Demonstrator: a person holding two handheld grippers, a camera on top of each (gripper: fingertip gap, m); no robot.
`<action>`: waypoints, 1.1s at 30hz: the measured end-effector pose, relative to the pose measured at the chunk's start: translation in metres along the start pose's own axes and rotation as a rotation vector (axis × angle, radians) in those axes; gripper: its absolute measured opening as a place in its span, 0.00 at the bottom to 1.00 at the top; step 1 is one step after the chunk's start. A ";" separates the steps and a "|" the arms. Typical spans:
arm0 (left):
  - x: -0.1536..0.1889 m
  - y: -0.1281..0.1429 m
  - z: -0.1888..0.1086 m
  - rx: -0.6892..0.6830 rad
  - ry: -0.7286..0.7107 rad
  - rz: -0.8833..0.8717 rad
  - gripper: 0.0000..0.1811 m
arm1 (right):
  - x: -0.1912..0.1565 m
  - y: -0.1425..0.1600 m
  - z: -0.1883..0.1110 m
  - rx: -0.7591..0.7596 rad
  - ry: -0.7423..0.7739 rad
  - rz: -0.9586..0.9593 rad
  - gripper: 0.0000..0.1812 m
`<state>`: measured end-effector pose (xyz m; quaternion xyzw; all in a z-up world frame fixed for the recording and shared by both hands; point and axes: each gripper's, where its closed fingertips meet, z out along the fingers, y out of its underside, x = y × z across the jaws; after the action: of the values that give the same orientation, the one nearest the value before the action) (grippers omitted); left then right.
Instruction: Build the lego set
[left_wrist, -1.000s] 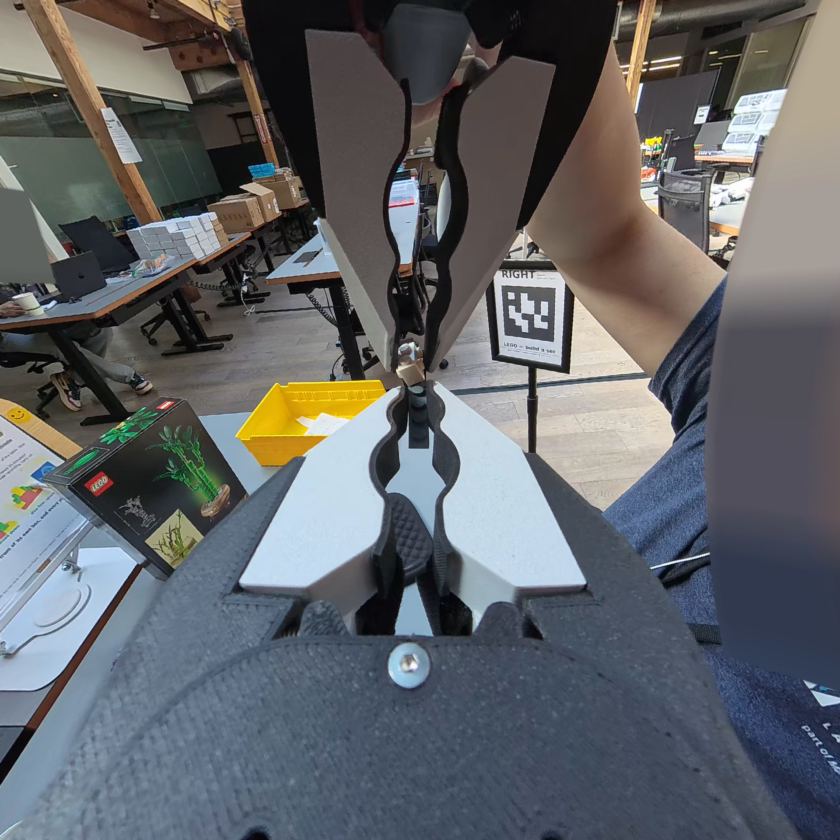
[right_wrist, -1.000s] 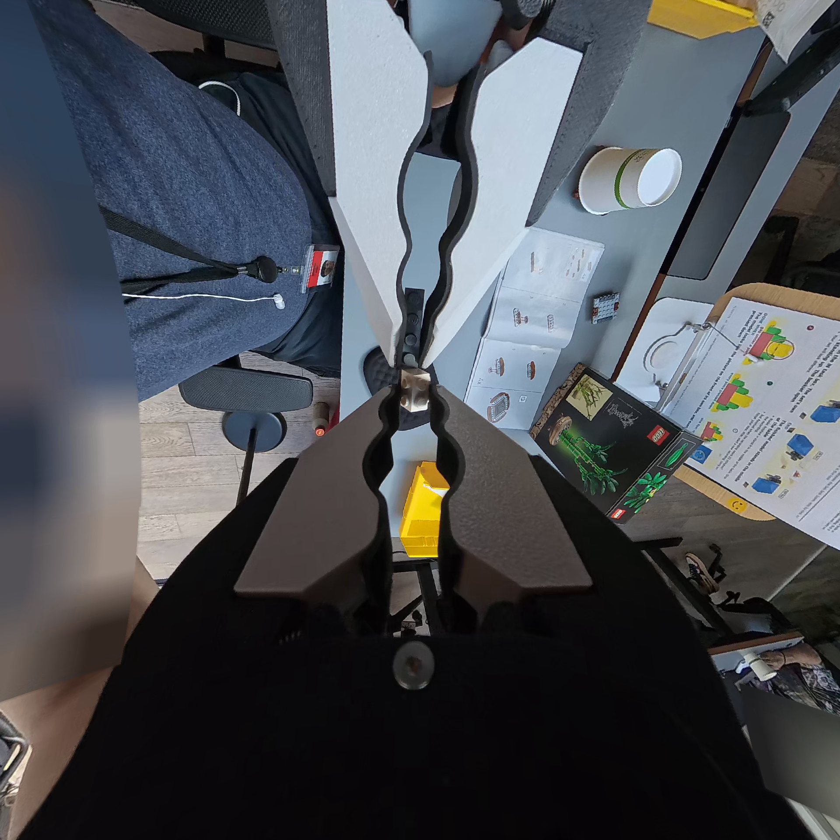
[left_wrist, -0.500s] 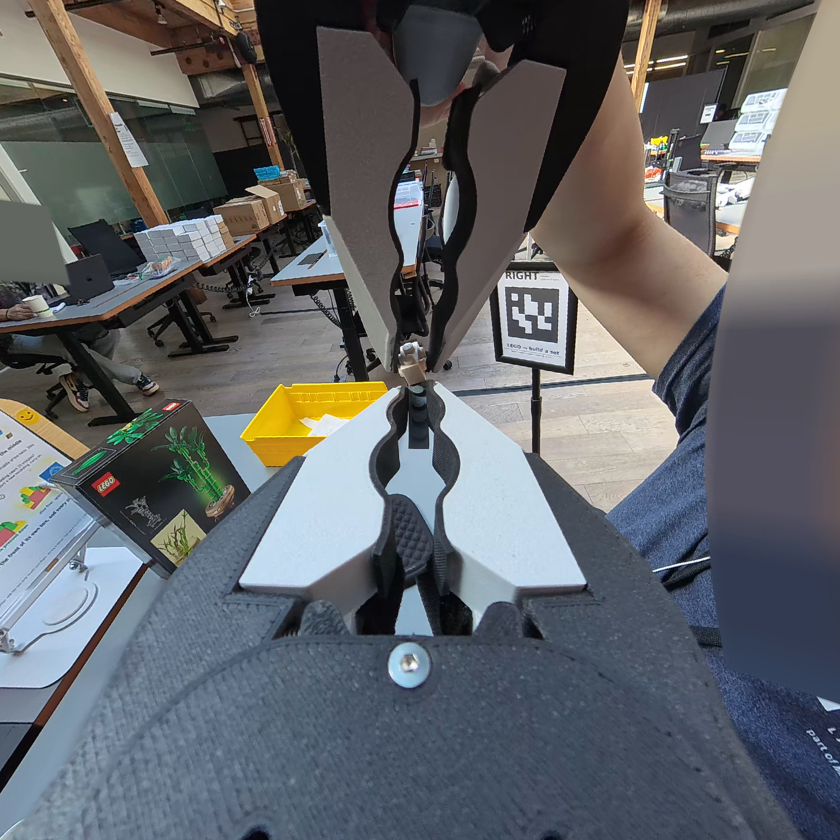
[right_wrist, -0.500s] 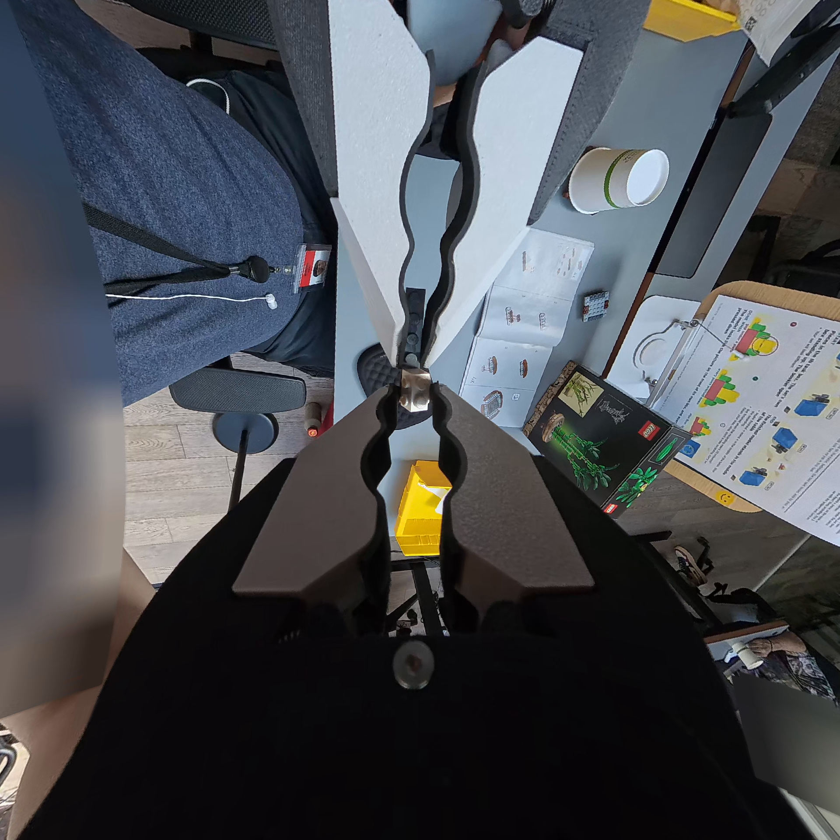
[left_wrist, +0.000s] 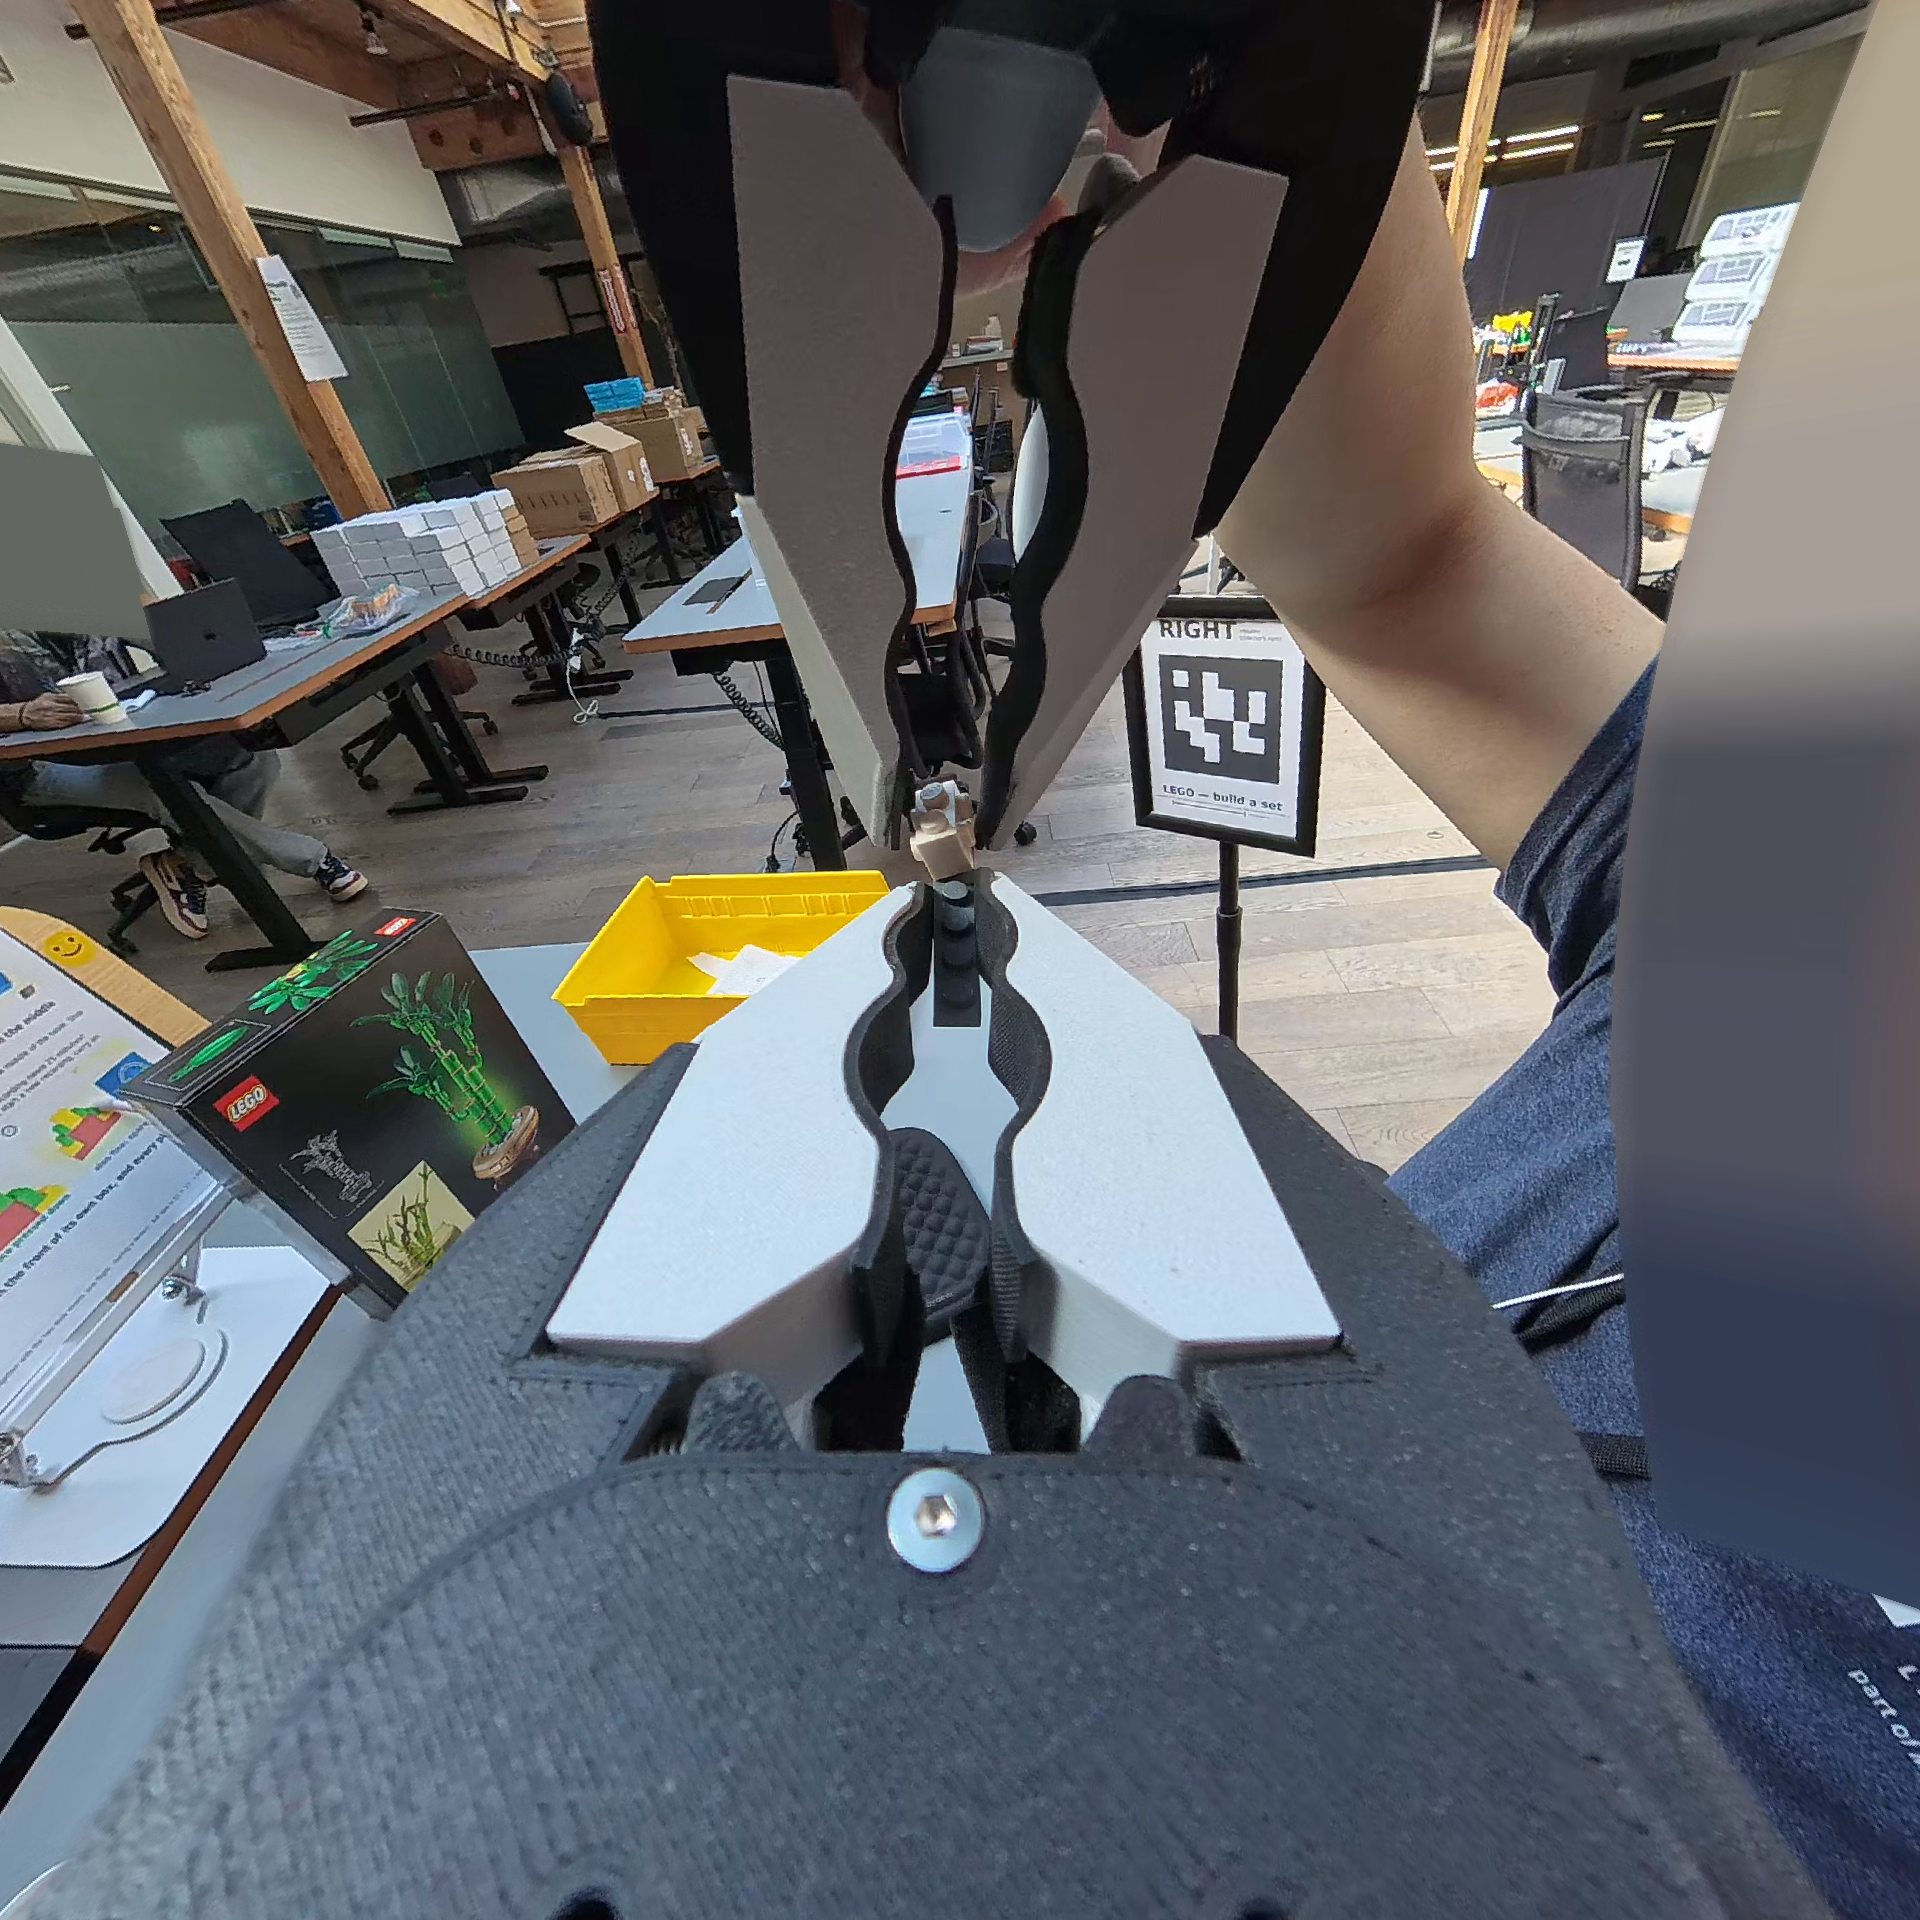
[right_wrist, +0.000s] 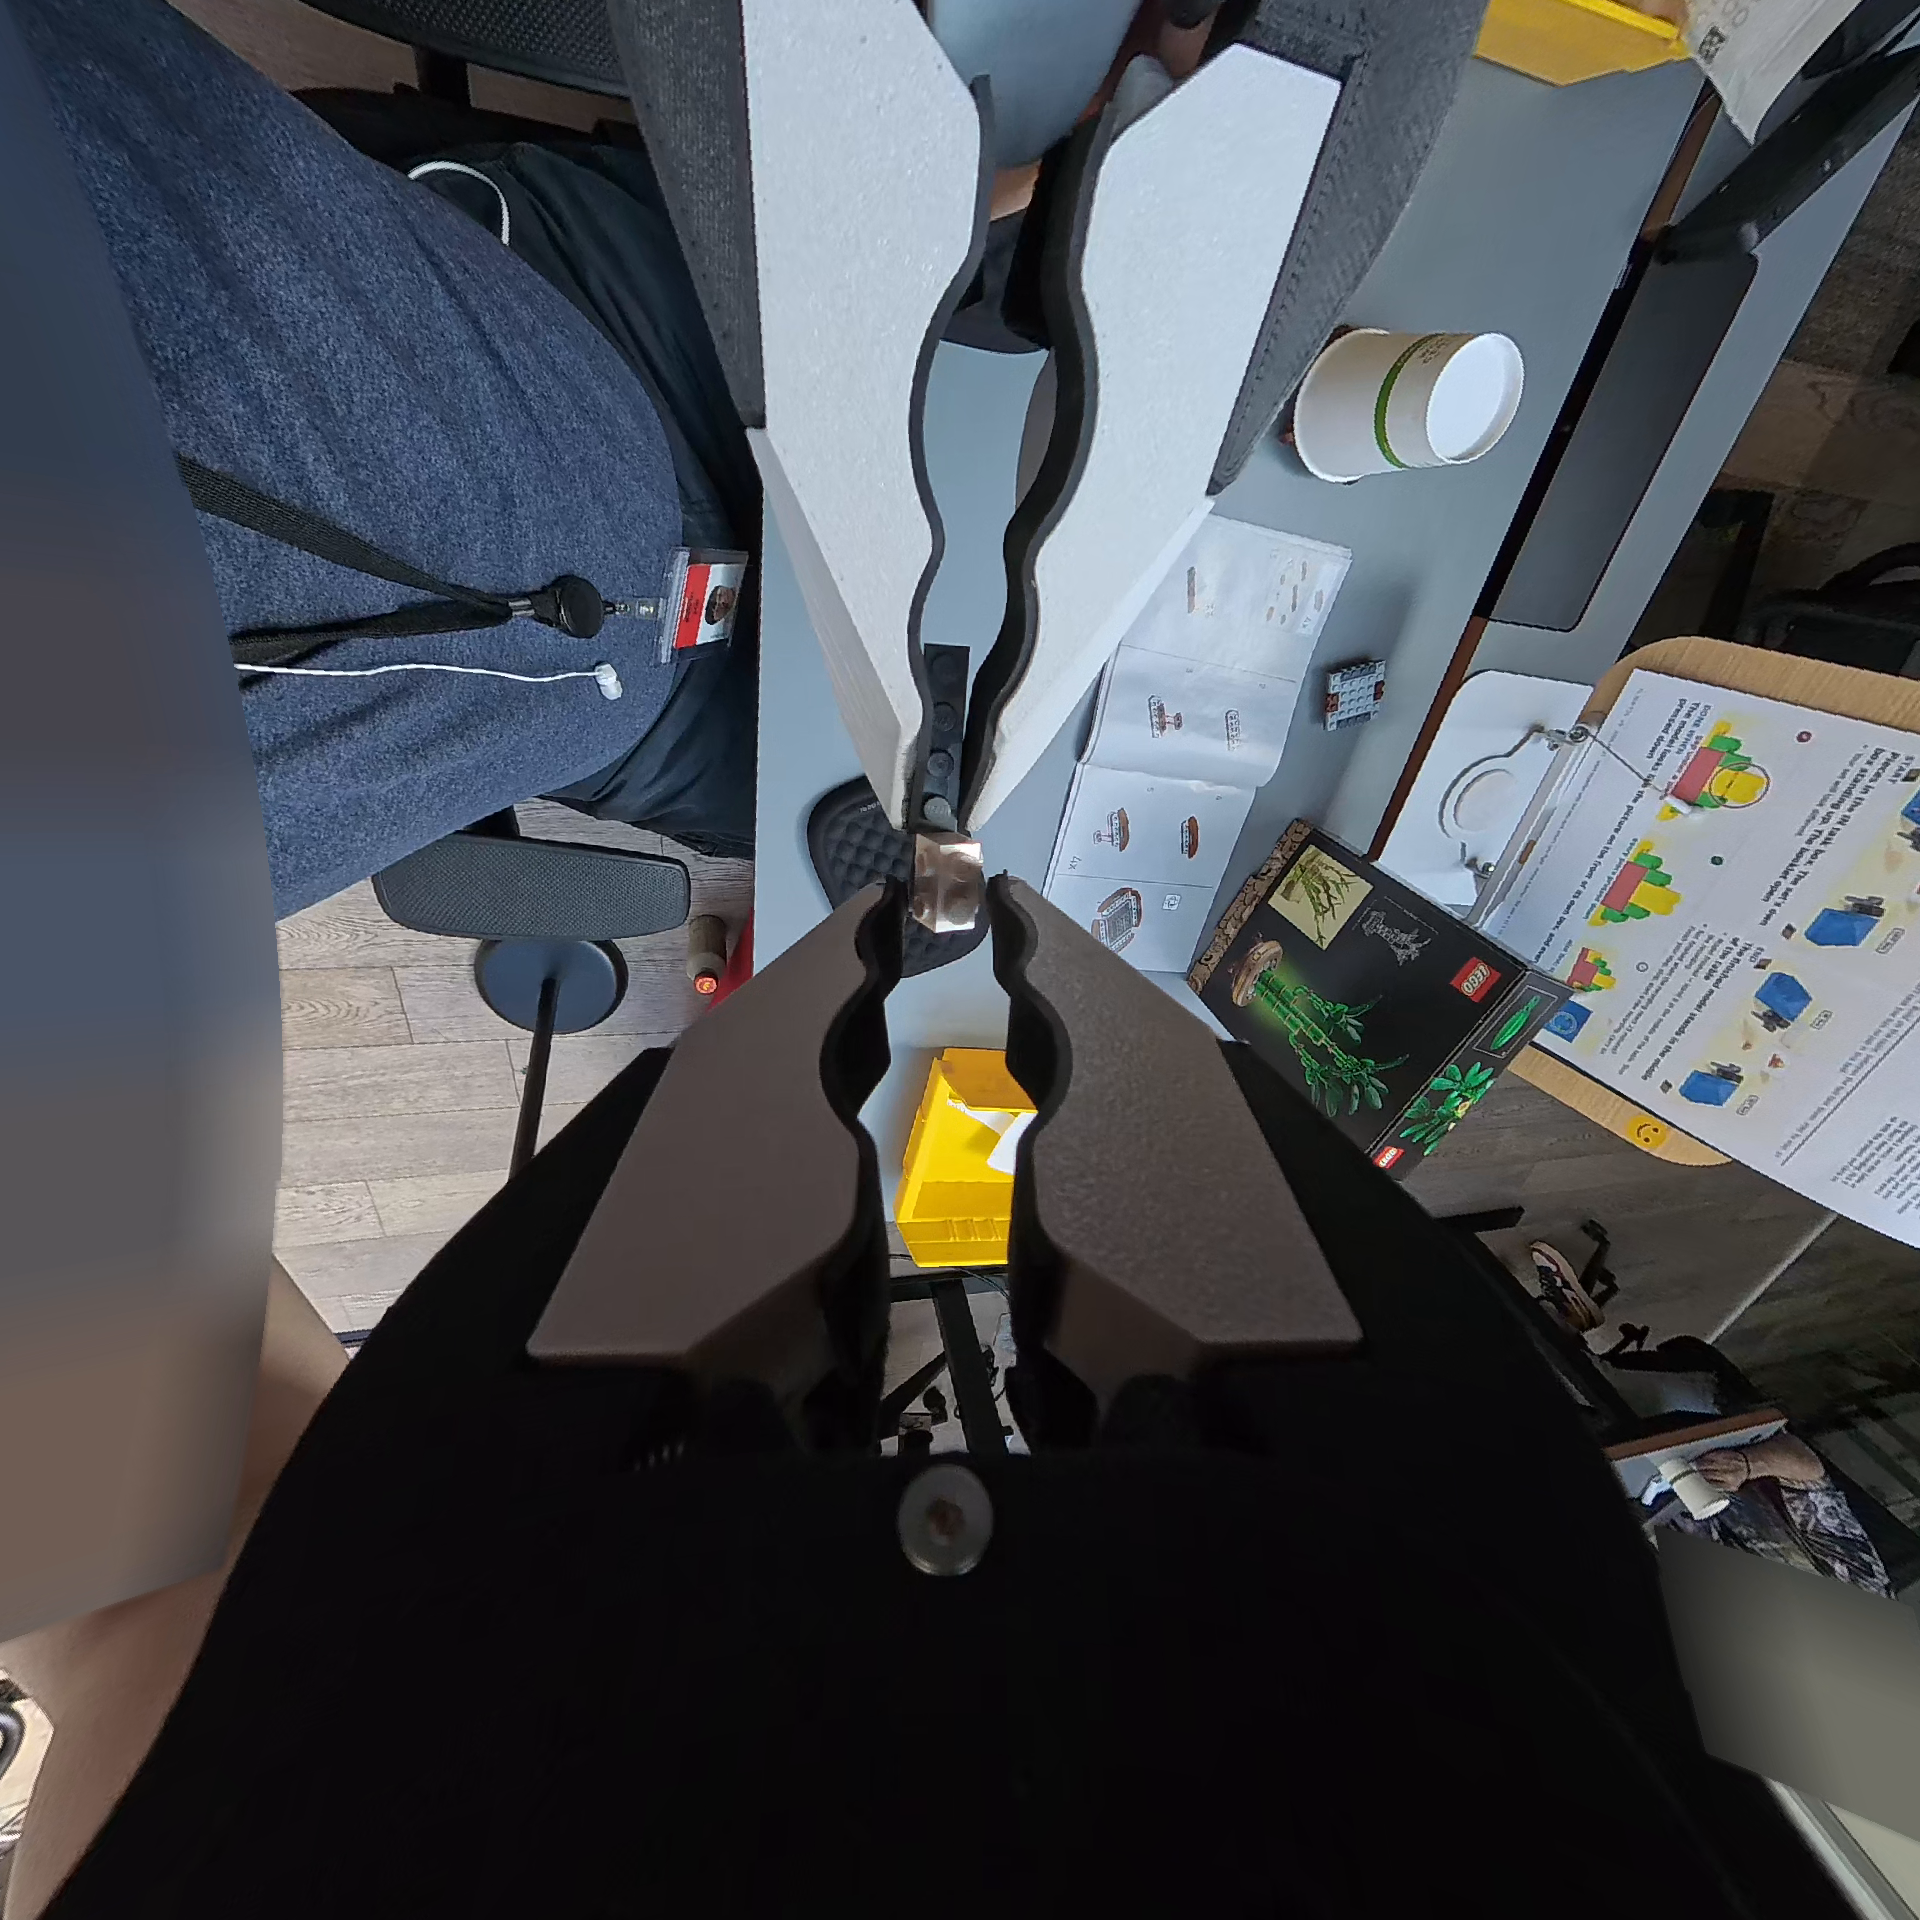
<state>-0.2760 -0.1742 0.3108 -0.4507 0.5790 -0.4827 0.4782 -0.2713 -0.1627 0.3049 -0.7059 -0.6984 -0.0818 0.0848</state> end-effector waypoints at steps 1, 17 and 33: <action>0.000 0.000 0.000 -0.001 0.000 0.001 0.03 | 0.000 0.000 0.000 0.001 -0.001 0.000 0.09; 0.001 0.001 0.002 -0.004 0.003 0.002 0.03 | 0.000 -0.001 -0.002 0.009 0.019 -0.008 0.15; -0.003 0.011 -0.018 -0.003 0.005 -0.040 0.03 | -0.002 -0.017 -0.030 0.799 0.746 -0.509 0.36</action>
<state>-0.2939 -0.1673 0.3013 -0.4616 0.5718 -0.4925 0.4663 -0.2885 -0.1718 0.3336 -0.3537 -0.7452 -0.0726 0.5606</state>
